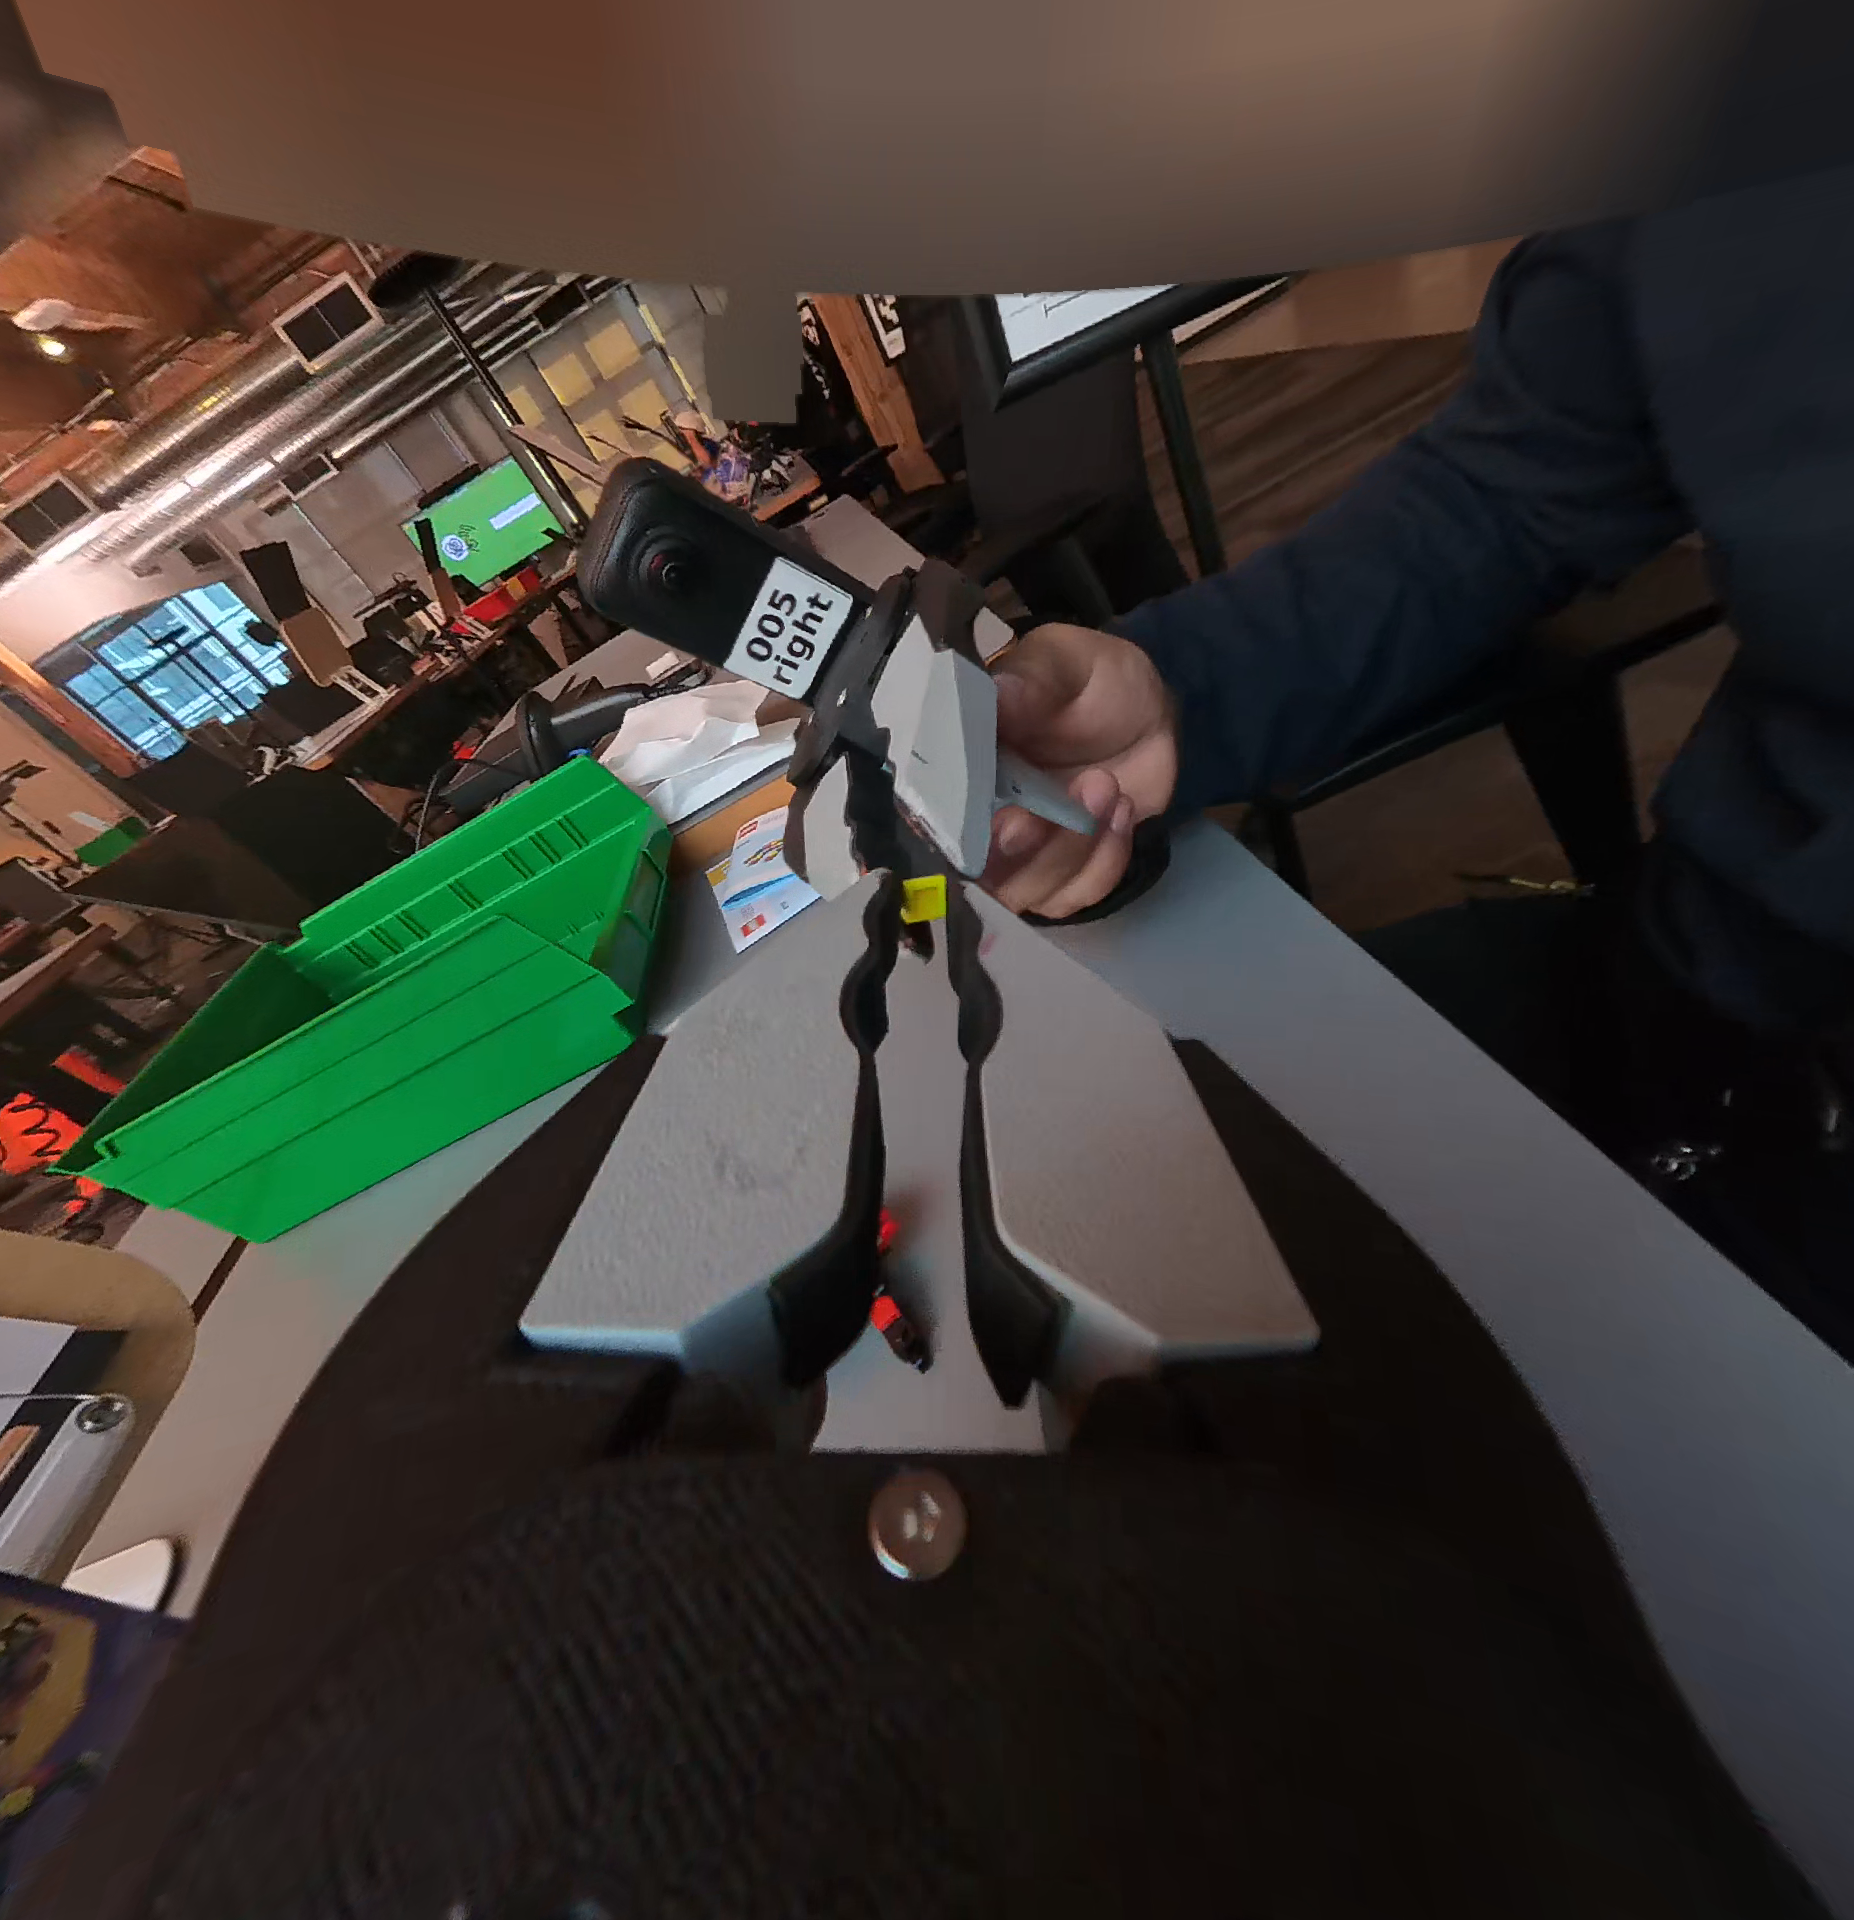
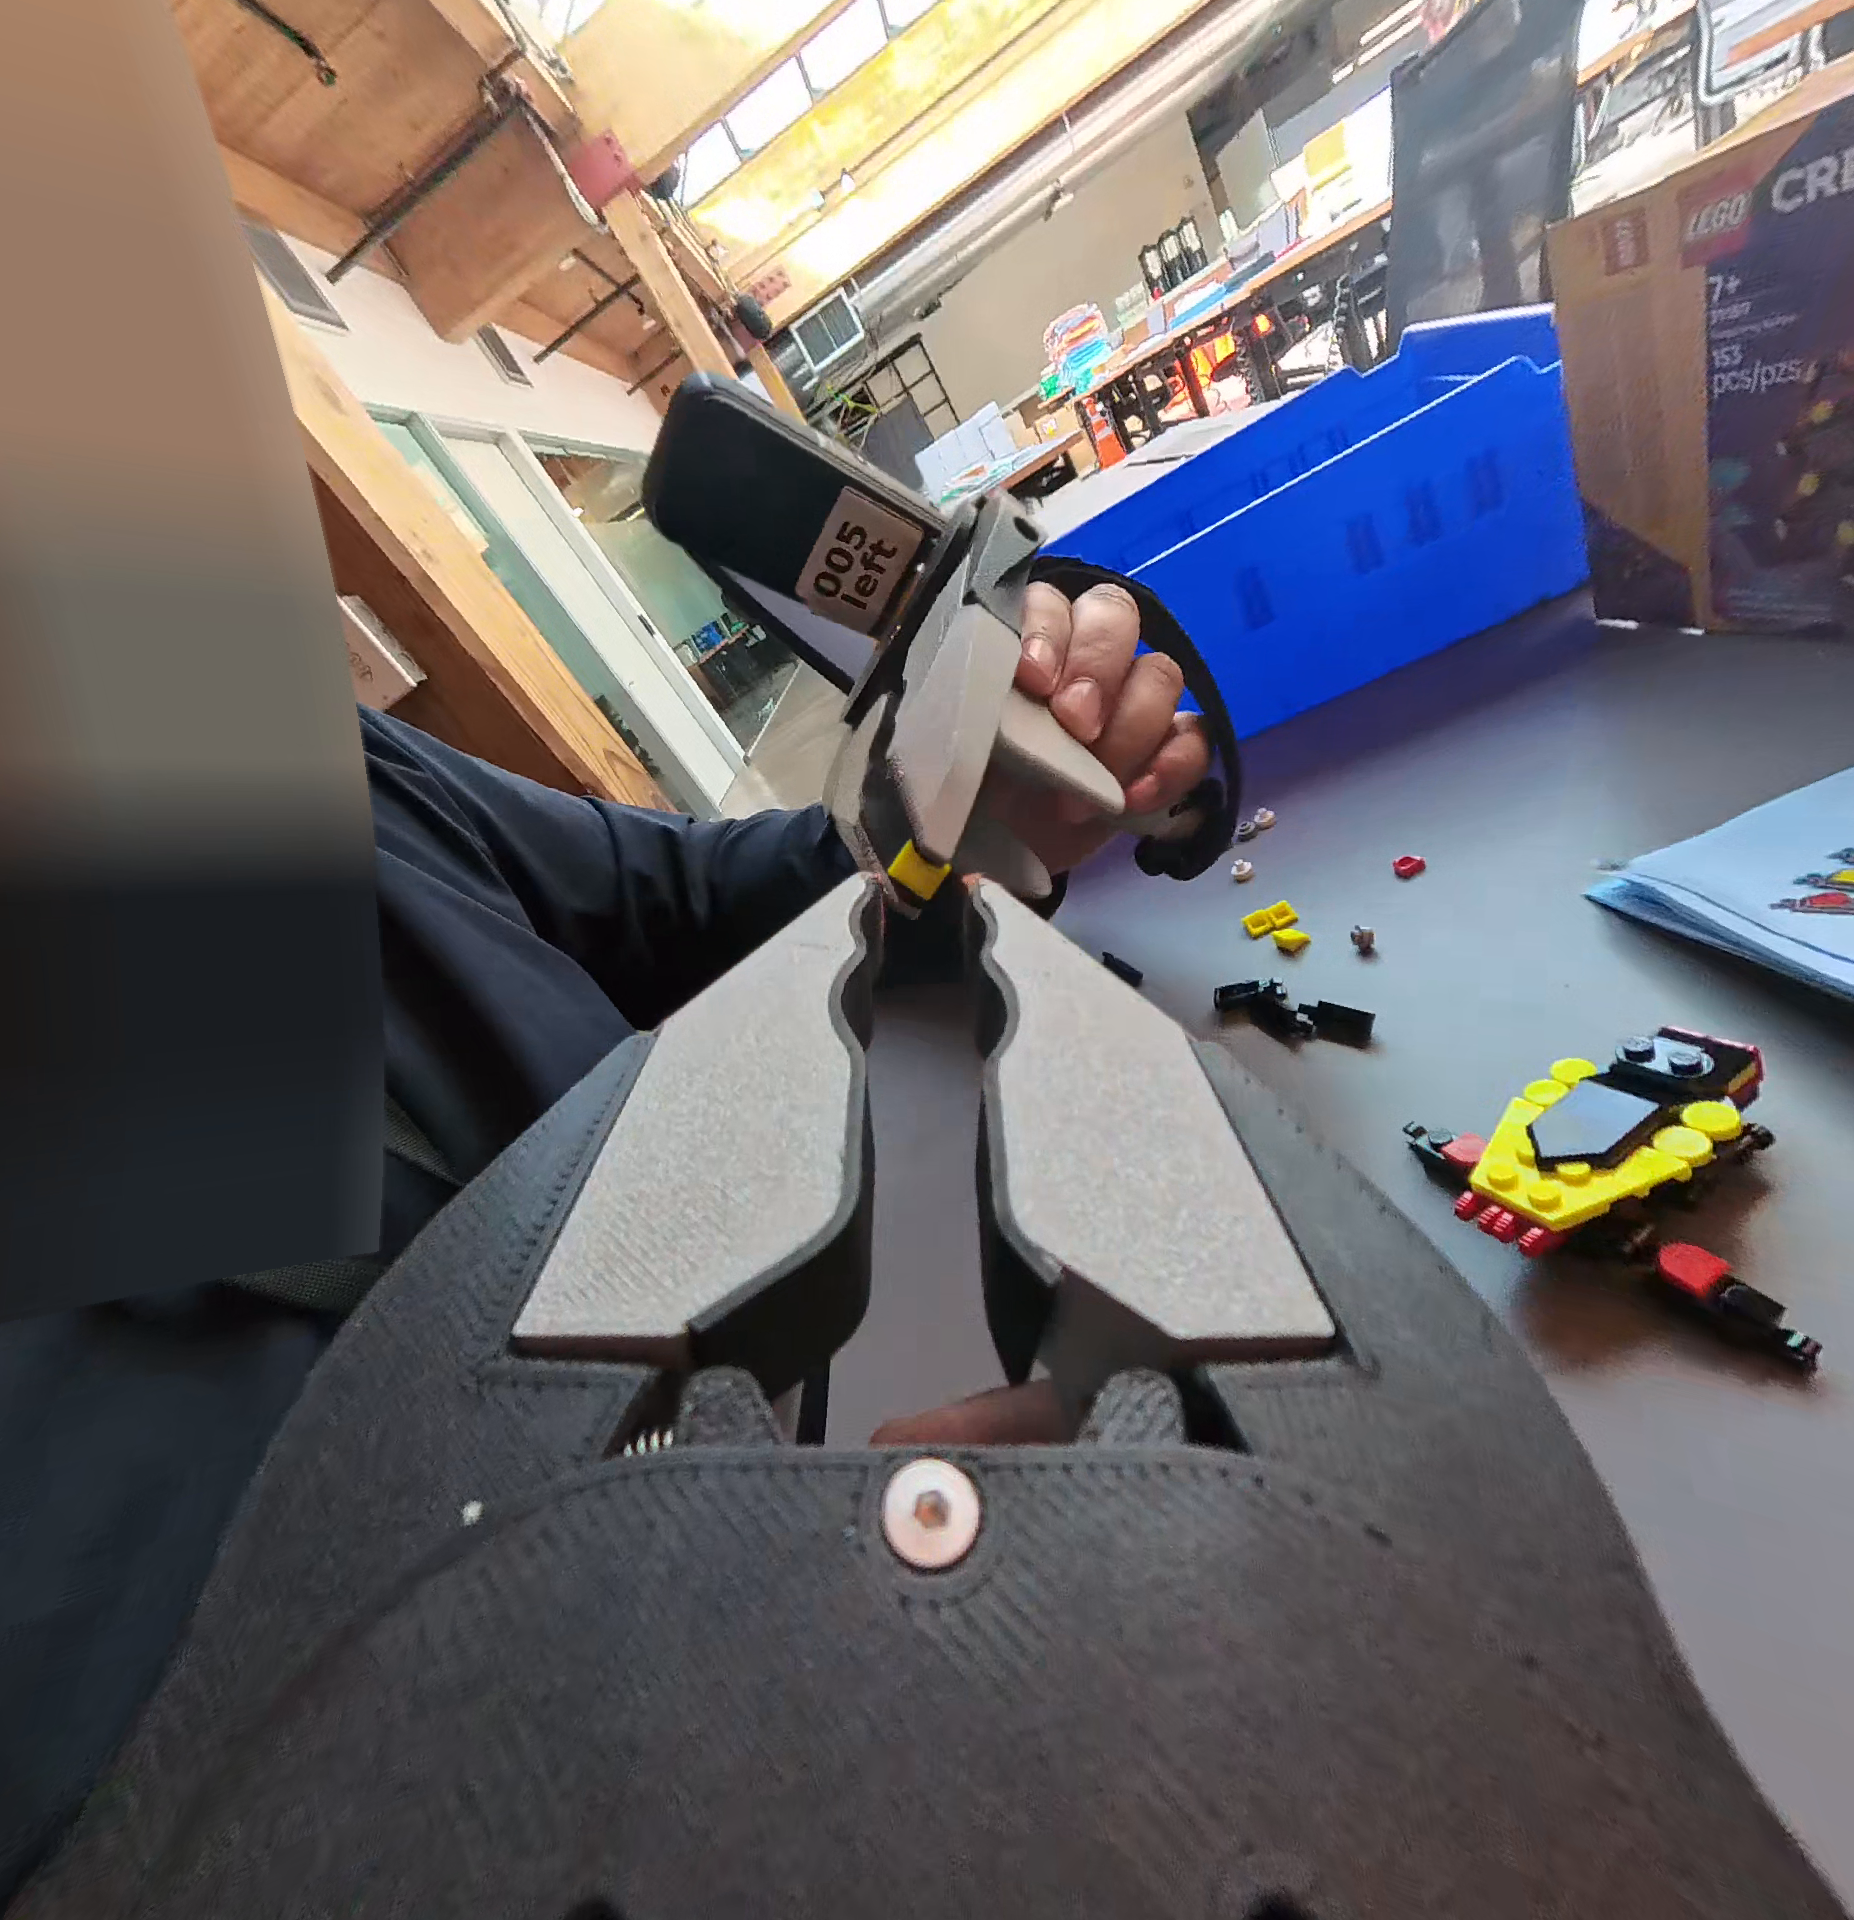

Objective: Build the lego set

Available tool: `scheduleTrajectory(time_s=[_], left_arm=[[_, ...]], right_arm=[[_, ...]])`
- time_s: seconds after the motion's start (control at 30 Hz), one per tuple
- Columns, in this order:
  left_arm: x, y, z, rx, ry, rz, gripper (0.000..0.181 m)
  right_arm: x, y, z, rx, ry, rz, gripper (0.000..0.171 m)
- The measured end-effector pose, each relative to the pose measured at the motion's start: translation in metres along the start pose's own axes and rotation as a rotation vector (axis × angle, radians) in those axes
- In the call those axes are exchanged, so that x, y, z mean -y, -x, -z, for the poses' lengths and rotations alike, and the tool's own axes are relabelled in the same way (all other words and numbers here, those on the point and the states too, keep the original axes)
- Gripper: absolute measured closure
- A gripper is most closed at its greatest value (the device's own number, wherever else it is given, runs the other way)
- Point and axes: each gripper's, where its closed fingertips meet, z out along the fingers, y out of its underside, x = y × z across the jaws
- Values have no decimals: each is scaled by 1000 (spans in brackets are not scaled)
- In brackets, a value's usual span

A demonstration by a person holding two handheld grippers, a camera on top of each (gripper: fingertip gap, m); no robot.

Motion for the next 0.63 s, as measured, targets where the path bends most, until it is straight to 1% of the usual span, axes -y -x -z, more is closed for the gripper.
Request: scheduleTrajectory(time_s=[0.2, 0.27, 0.37, 0.47, 0.5, 0.57, 0.63], left_arm=[[-4, -2, -3, 27, 51, -80, 176], [-5, -2, -3, 29, 63, -86, 176], [-5, -2, -4, 31, 69, -88, 175], [-11, 0, -5, 55, 113, -94, 175], [-14, 0, -5, 60, 131, -99, 176], [-29, -2, -8, 52, 206, -93, 175], [-47, -9, -10, -6, 289, 9, 175]], right_arm=[[1, 1, -2, 9, 3, -55, 160], [0, -2, -2, 2, 4, -70, 164], [0, -2, -2, 38, -8, -123, 165], [-1, -7, 0, 38, -19, -189, 165], [-3, -10, 0, 22, -7, -195, 165], [-13, -22, 2, -82, 61, -172, 166], [-32, -39, 8, -224, 189, -129, 166]])
